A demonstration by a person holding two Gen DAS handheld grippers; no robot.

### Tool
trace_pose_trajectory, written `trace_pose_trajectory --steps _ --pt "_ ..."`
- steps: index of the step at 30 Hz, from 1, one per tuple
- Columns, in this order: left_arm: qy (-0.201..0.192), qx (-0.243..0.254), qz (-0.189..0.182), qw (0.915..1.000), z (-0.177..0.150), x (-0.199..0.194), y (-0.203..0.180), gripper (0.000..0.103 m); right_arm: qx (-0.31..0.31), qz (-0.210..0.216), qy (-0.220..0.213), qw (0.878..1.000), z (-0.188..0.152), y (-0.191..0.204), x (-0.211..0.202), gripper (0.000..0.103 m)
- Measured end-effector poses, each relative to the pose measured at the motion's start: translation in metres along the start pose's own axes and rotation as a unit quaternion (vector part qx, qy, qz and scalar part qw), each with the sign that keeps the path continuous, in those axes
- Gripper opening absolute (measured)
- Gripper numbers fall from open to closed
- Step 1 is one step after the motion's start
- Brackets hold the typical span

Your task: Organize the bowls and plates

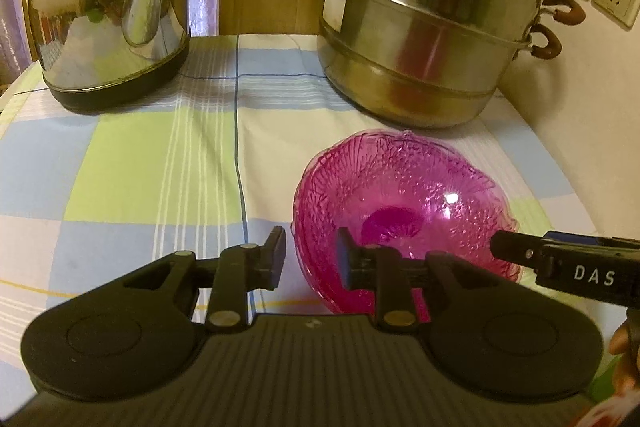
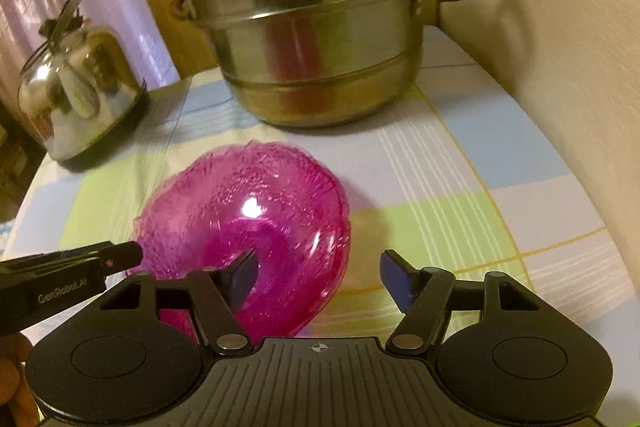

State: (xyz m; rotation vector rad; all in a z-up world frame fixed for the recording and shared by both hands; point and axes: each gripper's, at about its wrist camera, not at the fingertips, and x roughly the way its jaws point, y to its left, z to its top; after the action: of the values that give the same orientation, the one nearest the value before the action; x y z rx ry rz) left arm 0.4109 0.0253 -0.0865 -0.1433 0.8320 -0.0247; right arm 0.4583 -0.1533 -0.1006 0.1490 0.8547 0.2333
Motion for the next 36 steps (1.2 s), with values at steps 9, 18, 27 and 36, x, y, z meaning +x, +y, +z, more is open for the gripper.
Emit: trace_pose_trajectory --steps 9,18,27,36 --pt "-0.002 -0.001 0.000 1.0000 -0.001 -0.002 0.000 0.025 0.005 -0.001 -0.004 1.000 0.001 -0.005 -0.003 0.067" --pt "-0.020 -0.007 -0.011 0.9997 -0.001 -0.027 0.000 0.026 0.012 0.000 -0.026 1.000 0.003 -0.010 -0.018 0.067" --pt "-0.054 -0.009 -0.026 0.9982 -0.018 -0.085 -0.004 0.033 0.026 0.012 -0.056 0.998 -0.005 -0.010 -0.062 0.067" --pt "-0.061 -0.025 -0.032 0.9973 -0.071 -0.150 0.004 0.041 0.023 0.040 -0.076 0.996 -0.046 0.007 -0.119 0.067"
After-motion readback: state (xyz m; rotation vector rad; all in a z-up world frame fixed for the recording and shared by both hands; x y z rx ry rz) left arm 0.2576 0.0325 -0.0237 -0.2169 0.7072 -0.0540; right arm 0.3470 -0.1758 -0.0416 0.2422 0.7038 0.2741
